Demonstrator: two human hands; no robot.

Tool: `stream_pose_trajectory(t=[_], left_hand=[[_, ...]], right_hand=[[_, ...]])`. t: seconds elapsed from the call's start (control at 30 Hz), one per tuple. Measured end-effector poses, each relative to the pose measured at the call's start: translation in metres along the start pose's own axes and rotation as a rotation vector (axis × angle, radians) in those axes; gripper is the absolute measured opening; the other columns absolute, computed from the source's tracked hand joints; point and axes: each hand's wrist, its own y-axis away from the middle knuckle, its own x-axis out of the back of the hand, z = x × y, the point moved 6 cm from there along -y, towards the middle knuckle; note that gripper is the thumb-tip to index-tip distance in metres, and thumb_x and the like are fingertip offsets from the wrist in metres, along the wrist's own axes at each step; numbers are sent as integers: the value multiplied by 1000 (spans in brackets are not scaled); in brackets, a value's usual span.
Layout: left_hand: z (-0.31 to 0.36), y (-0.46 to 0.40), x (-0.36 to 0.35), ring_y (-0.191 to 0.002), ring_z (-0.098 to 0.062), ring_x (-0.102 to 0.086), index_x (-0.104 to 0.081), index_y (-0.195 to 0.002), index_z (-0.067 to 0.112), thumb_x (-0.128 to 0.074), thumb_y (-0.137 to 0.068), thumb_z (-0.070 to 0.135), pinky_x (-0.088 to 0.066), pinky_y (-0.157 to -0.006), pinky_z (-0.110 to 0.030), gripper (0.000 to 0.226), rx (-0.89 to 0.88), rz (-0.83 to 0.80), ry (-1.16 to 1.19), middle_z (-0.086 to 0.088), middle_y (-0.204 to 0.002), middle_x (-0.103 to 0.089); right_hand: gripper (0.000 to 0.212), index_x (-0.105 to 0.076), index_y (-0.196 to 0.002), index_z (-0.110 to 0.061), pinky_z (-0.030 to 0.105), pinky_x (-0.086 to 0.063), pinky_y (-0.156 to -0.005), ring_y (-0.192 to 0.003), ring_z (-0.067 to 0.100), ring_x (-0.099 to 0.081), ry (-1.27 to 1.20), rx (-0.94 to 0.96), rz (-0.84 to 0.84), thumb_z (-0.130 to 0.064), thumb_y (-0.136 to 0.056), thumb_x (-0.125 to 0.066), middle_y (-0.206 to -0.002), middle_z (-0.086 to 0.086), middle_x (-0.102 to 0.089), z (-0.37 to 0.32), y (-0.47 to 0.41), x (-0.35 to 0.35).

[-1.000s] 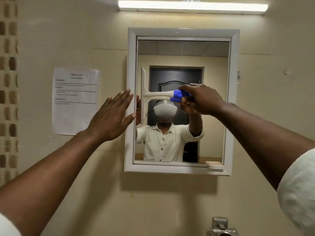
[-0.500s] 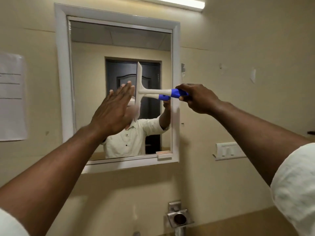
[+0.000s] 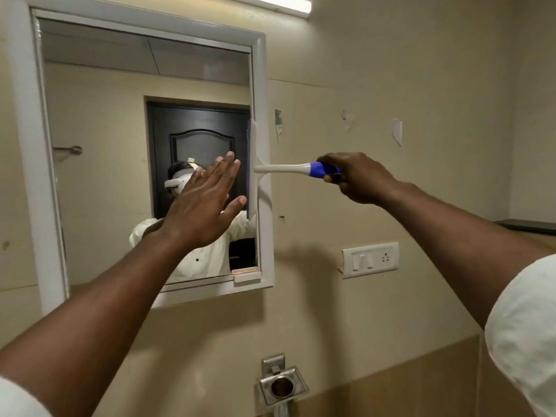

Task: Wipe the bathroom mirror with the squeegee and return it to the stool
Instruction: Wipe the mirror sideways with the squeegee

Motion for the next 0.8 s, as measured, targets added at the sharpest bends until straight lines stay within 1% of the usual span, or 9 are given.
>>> stream_pose_trajectory(t=[0.1, 0.23, 0.33, 0.43, 0.5, 0.63, 0.73, 0.8], left_hand=[[-18, 12, 4, -142, -4, 10, -2, -149, 25, -31, -96, 45, 1, -118, -33, 64, 55, -14, -19, 8, -159, 4], [-40, 30, 18, -146, -9, 5, -2, -149, 26, -32, -97, 45, 0, -118, -35, 63, 111, -26, -46, 7, -159, 3], [-52, 44, 34, -146, -11, 4, -3, -150, 25, -33, -97, 45, 0, -118, -36, 63, 141, -23, -69, 6, -160, 2], [-63, 61, 50, -146, -11, 4, -3, -150, 25, -32, -97, 45, 1, -117, -35, 64, 162, -33, -90, 6, -160, 2], [-71, 73, 61, -146, -10, 5, -3, -150, 25, -32, -97, 44, 1, -117, -34, 63, 177, -39, -106, 6, -160, 3], [-95, 98, 83, -146, -7, 5, -3, -149, 24, -30, -97, 44, 2, -116, -33, 63, 234, -44, -139, 6, -160, 3], [-113, 116, 99, -146, -9, 3, -2, -149, 25, -31, -96, 46, 1, -117, -34, 64, 291, -48, -172, 6, -160, 2], [-124, 128, 109, -146, -10, 4, -2, -149, 25, -31, -96, 47, 0, -119, -36, 65, 320, -49, -195, 6, -159, 3]], right_hand=[[40, -51, -130, -21, 38, -48, -73, -95, 30, -58, -14, -2, -4, -13, -92, -56, -120, 9, -62, 2, 0, -1], [41, -52, -129, -21, 36, -44, -71, -94, 32, -57, -11, 0, 1, -9, -90, -57, -118, 11, -62, 4, -2, -2], [41, -53, -129, -20, 37, -44, -74, -93, 33, -57, -25, -21, -9, -9, -90, -57, -117, 13, -62, 9, -2, -2], [41, -54, -128, -17, 42, -47, -79, -93, 35, -56, -55, -37, -20, -7, -89, -58, -116, 16, -63, 10, 0, -1], [40, -56, -127, -13, 47, -48, -81, -93, 37, -56, -95, -19, 4, -5, -88, -60, -114, 19, -63, 4, 1, 0], [36, -58, -124, -11, 46, -49, -79, -89, 35, -57, -188, 67, 33, -10, -88, -60, -110, 19, -64, -38, -1, -7], [37, -57, -125, -14, 52, -51, -83, -93, 32, -59, -230, 128, -13, -10, -87, -60, -110, 16, -65, -89, -9, -23], [40, -56, -125, -17, 52, -51, -83, -93, 31, -60, -257, 191, -28, -12, -86, -60, -109, 14, -65, -127, -13, -34]])
